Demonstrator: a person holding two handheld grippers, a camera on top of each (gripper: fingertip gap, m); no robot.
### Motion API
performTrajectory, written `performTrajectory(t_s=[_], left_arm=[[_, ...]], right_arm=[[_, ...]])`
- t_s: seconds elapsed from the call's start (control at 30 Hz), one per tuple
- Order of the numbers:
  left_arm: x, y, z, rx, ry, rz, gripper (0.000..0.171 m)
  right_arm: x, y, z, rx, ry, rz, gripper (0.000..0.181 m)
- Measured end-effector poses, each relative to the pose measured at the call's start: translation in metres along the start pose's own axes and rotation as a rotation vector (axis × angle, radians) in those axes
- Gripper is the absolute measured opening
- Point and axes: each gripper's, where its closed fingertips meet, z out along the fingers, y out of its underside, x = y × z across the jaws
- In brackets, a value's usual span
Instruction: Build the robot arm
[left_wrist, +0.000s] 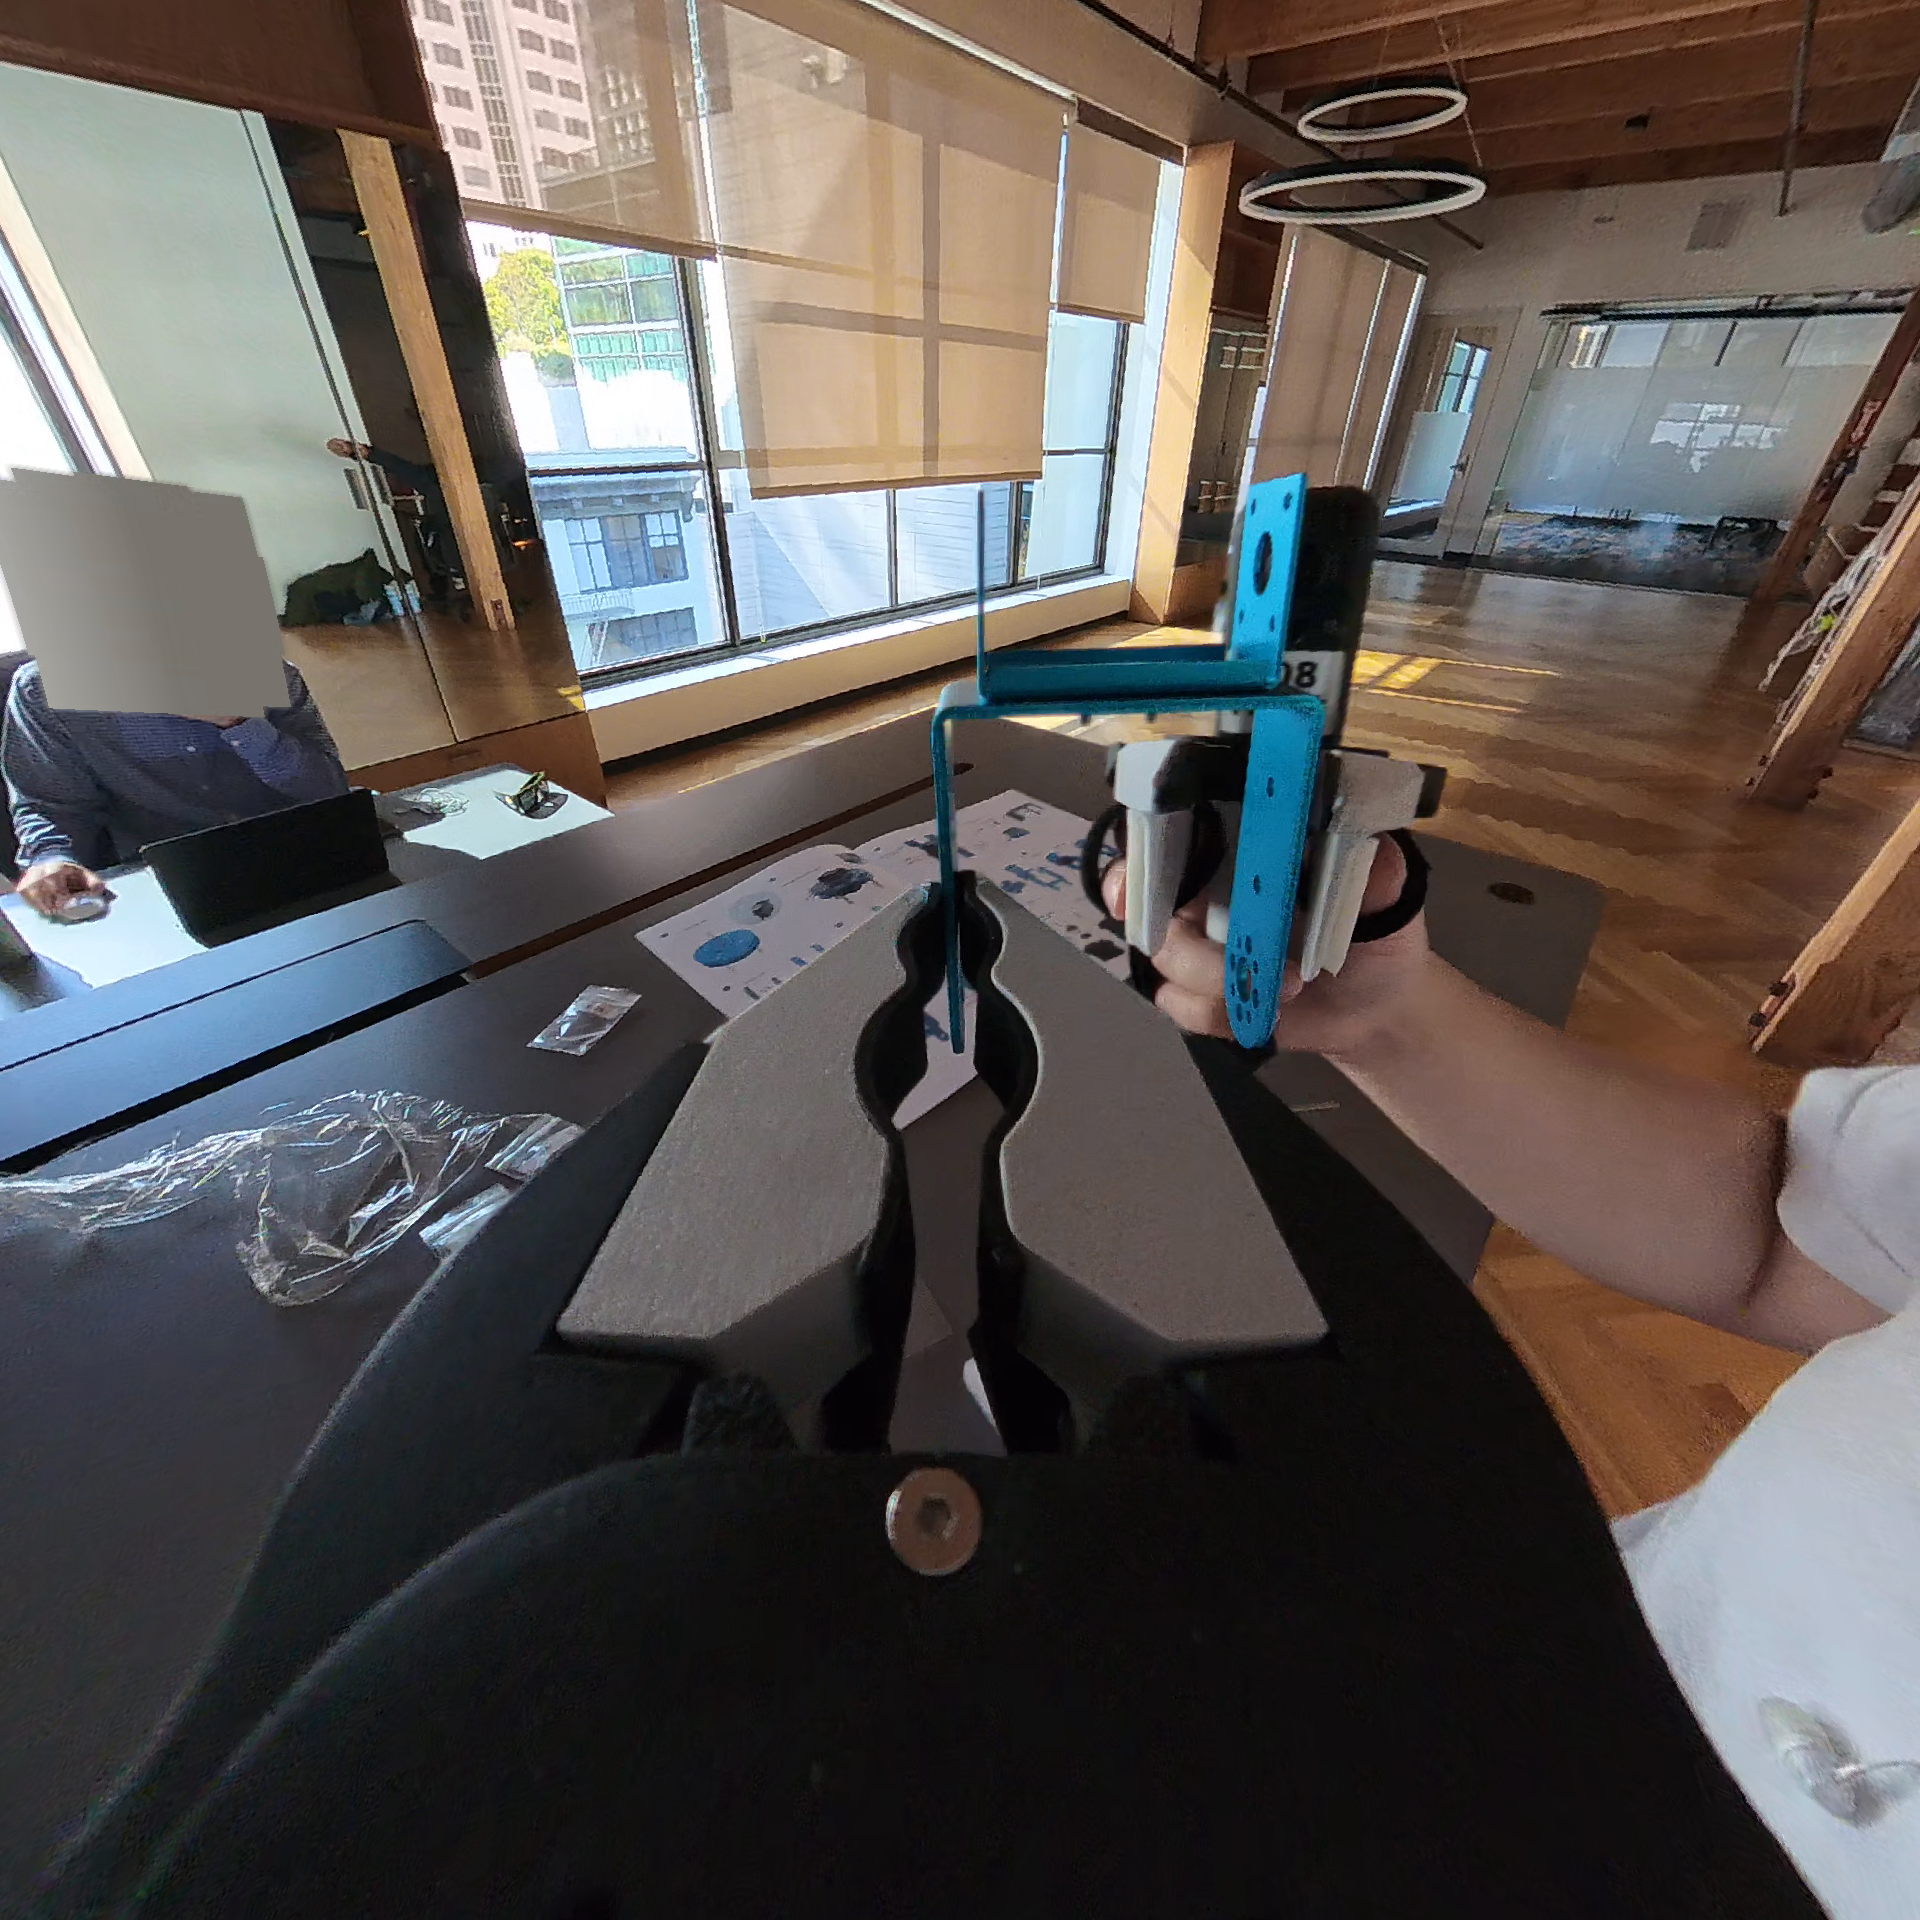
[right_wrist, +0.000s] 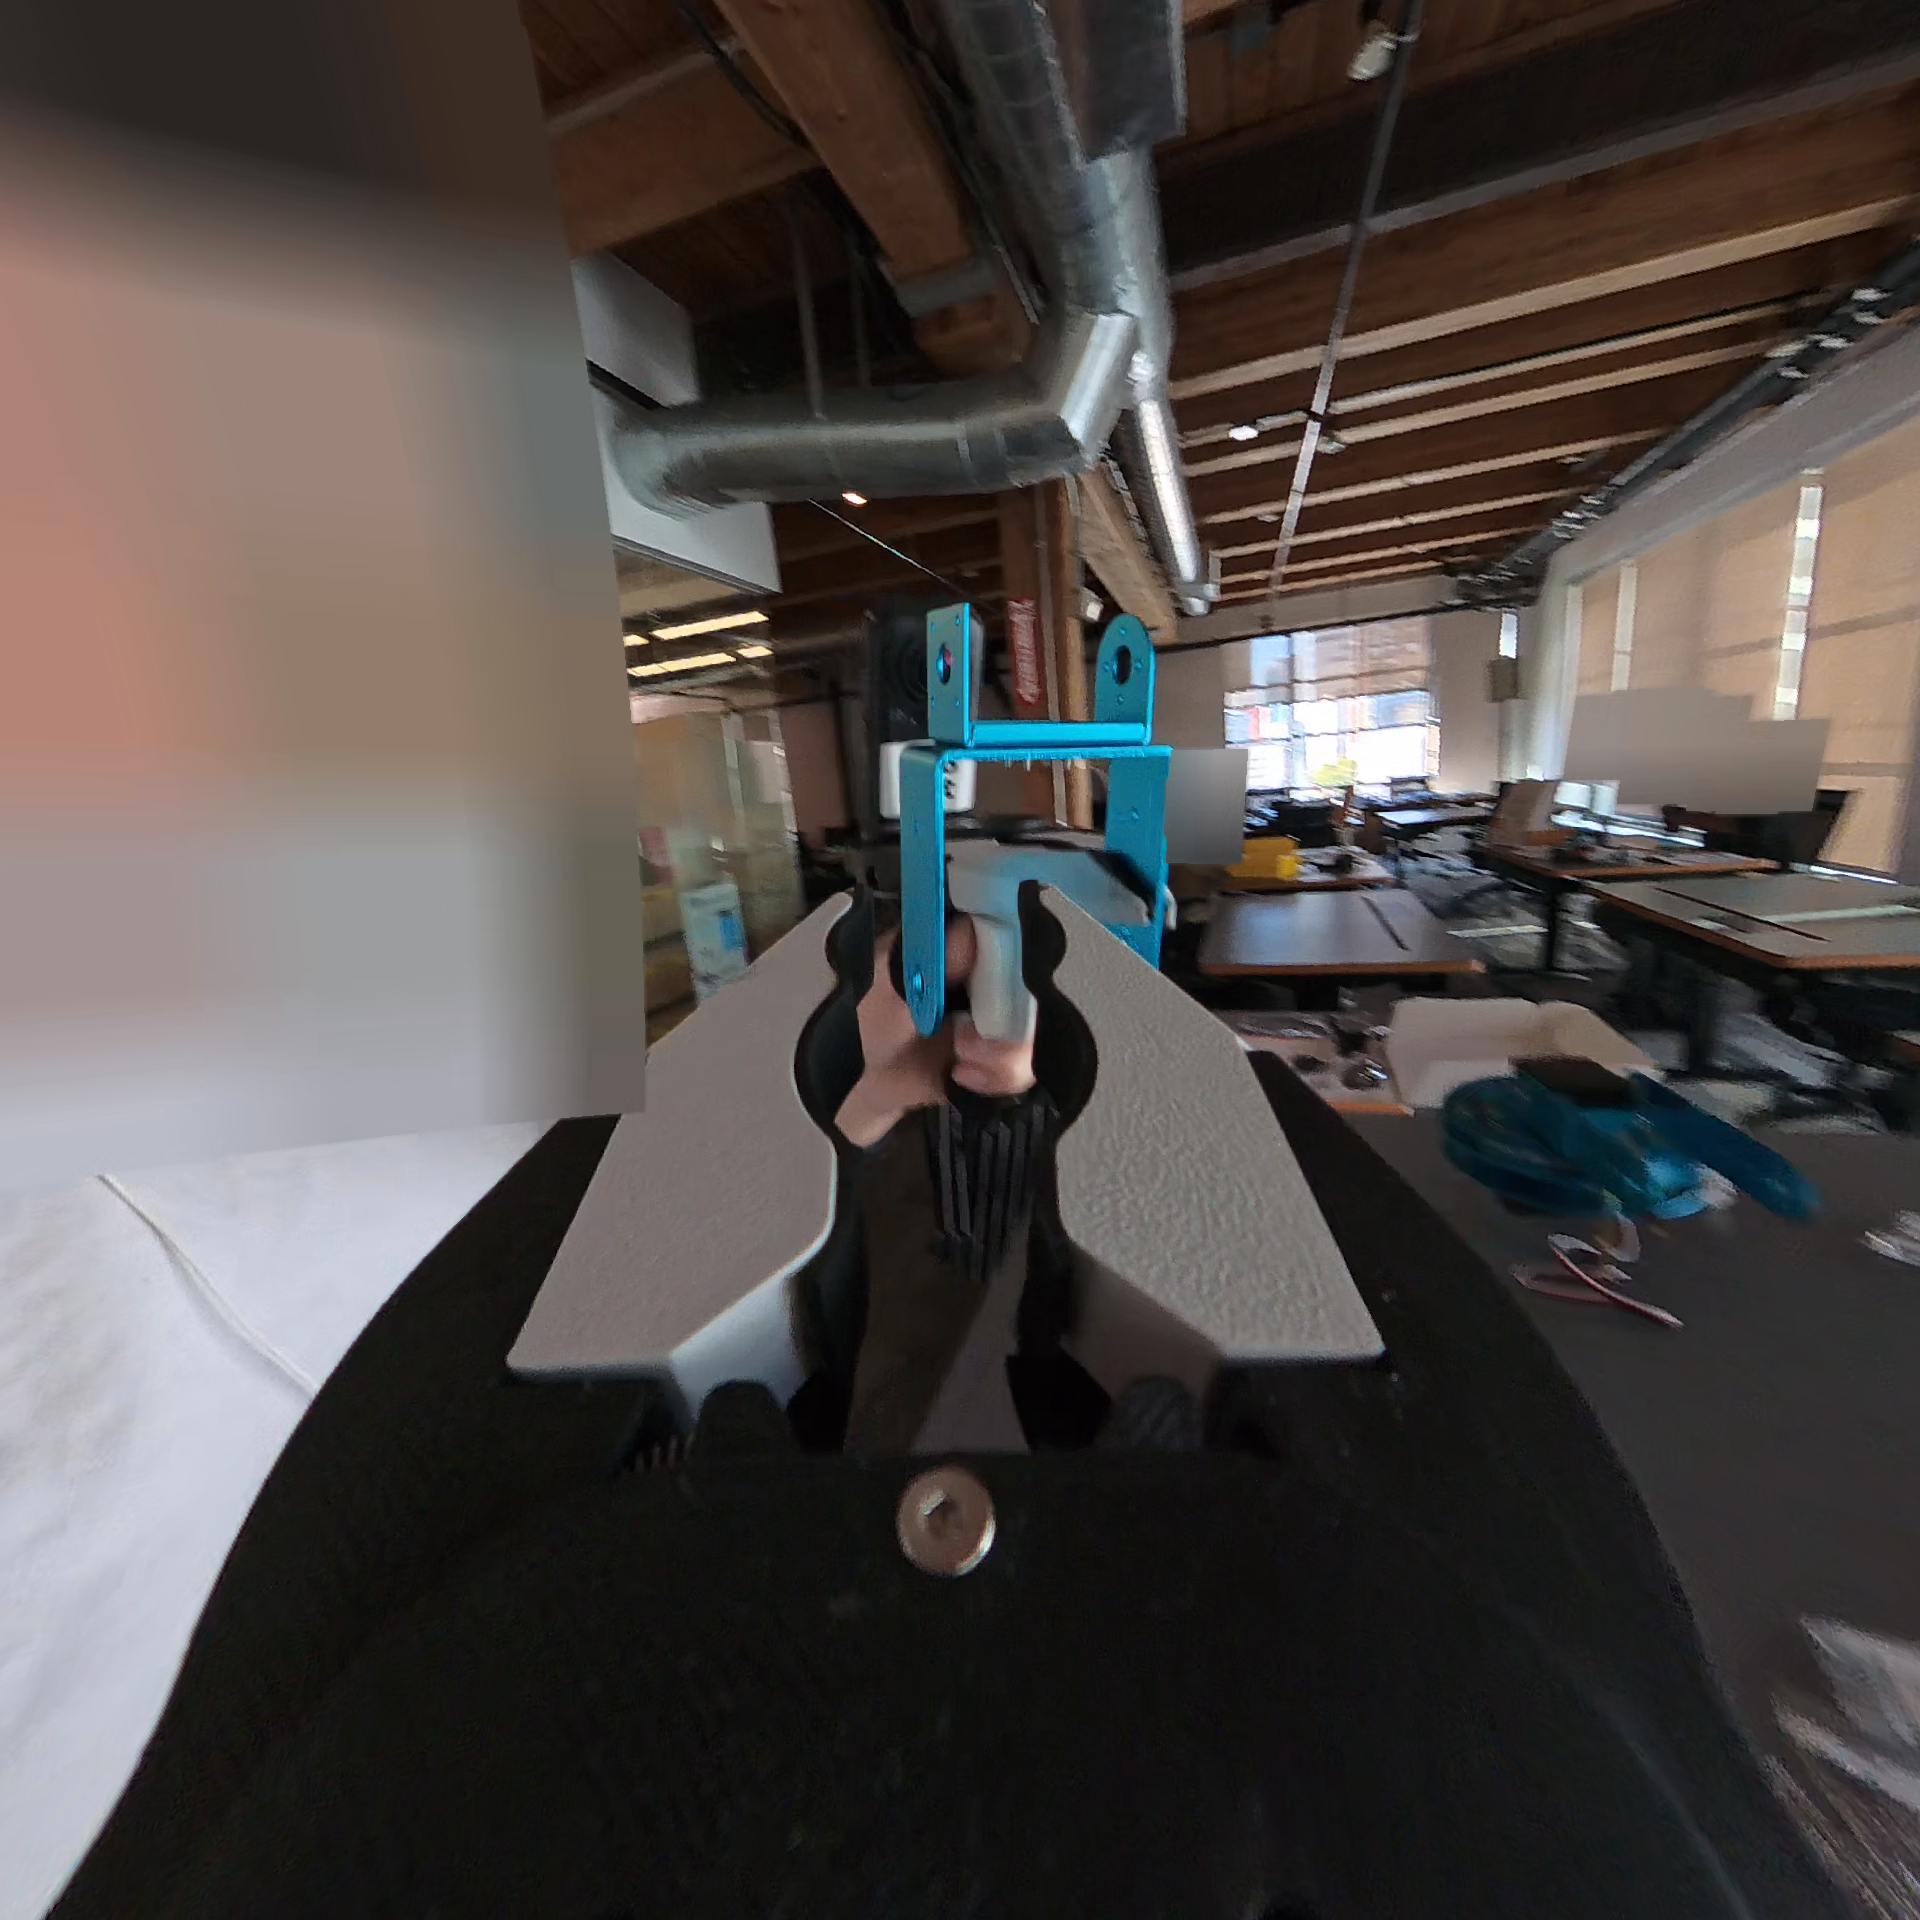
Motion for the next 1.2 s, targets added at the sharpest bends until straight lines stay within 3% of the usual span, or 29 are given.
performTrajectory(t_s=[0.1,0.2,0.33,0.47,0.73,0.83,1.07,1.2], left_arm=[[-0.013,0.009,-0.005,-0.006,-0.050,0.016,0.000],[-0.025,0.016,-0.008,-0.016,-0.077,0.013,0.000],[-0.033,0.017,-0.010,-0.012,-0.091,0.005,0.000],[-0.039,0.023,-0.009,-0.026,-0.101,-0.001,0.000],[-0.040,0.039,0.000,-0.050,-0.105,-0.020,0.000],[-0.044,0.043,0.005,-0.064,-0.163,0.029,0.000],[-0.051,0.056,0.017,-0.069,-0.331,0.151,0.000],[-0.052,0.057,0.016,-0.041,-0.392,0.182,0.000]], right_arm=[[0.016,0.037,-0.035,-0.174,0.210,-0.103,0.025],[0.033,0.114,-0.086,-0.534,0.436,-0.119,0.024],[0.014,0.191,-0.114,-0.840,0.475,-0.063,0.011],[0.017,0.219,-0.128,-0.986,0.527,-0.087,0.011],[0.022,0.204,-0.127,-0.945,0.581,-0.123,0.011],[0.024,0.171,-0.115,-0.830,0.637,-0.141,0.018],[0.028,0.048,-0.038,-0.352,0.780,-0.157,0.042],[0.054,0.047,-0.026,-0.316,0.890,-0.115,0.055]])
